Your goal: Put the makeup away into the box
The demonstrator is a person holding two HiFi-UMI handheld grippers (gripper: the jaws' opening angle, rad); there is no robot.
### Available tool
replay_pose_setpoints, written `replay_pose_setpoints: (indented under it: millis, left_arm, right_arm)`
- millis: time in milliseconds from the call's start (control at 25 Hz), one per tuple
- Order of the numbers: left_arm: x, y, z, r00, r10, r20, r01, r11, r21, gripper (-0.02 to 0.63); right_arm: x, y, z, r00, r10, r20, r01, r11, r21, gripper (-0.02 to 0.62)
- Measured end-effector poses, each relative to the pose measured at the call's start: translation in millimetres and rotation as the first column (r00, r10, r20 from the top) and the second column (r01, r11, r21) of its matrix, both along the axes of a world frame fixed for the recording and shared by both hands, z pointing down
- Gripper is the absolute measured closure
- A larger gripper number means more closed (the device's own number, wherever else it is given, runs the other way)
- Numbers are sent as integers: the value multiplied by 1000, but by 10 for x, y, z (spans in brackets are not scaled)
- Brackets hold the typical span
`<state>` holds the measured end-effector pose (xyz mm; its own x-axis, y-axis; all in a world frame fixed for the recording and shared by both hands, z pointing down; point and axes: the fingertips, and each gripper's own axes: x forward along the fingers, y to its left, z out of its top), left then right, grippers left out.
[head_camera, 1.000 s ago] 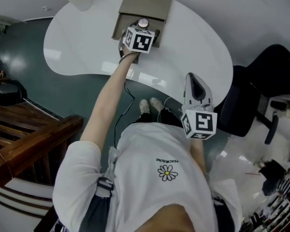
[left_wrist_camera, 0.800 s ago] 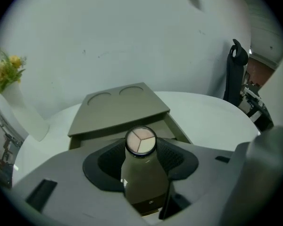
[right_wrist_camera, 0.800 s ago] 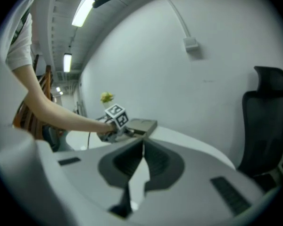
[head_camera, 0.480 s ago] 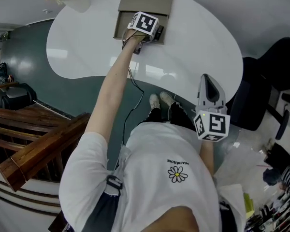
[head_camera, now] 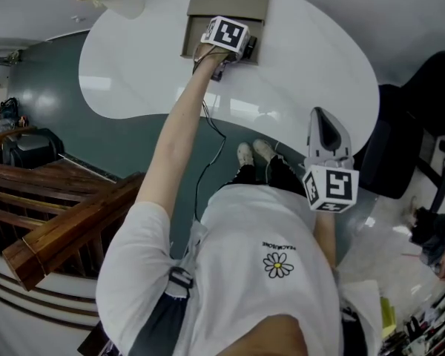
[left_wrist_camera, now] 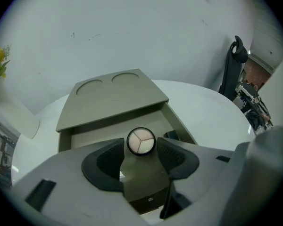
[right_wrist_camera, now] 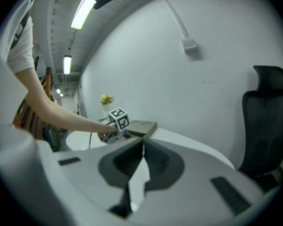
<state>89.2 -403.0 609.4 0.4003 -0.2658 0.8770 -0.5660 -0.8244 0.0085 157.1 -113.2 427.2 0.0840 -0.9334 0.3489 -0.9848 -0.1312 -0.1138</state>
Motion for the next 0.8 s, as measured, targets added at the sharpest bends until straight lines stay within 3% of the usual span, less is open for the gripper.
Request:
replay_pose_setpoints:
  millis: [160,280,360,440,480,600,720,800]
  left_arm:
    - [12,17,-270,999,36,-41,-34,999,42,371]
    - [50,-57,-691,993,58,-100,-42,988,147,379]
    - [11,-76,-1046,988,45,-145,-10,974,228,420]
    - [-58,3,-1405,977,23,-212,40,957,288,530]
    - [-86,77,-1585,967,25,-252,57,948,314,548]
    - [-159,400,-2167,915,73,-397,92,919,382,575]
    - [-394,816,-2815,825,107,-555,184,878,442,583]
    - [-597,1085,-3147,767,104,-633,284,830,479,583]
  right_arm:
    - [-43,-52,-95,1000,-20,-17,20,1000,18,565]
    - [-34,-157,-225,998,-40,-51,43,998,54,565]
    - [-41,-238,-345,996,-54,-72,60,995,86,565]
    - [-84,-298,-471,994,-70,-84,80,990,113,565]
    - [-121,-320,-531,993,-81,-89,92,988,126,565]
    - [-266,-387,-675,987,-119,-107,135,978,157,565]
    - [-435,-463,-718,982,-158,-105,175,970,171,565]
    - [-530,-501,-725,978,-186,-95,201,963,177,565]
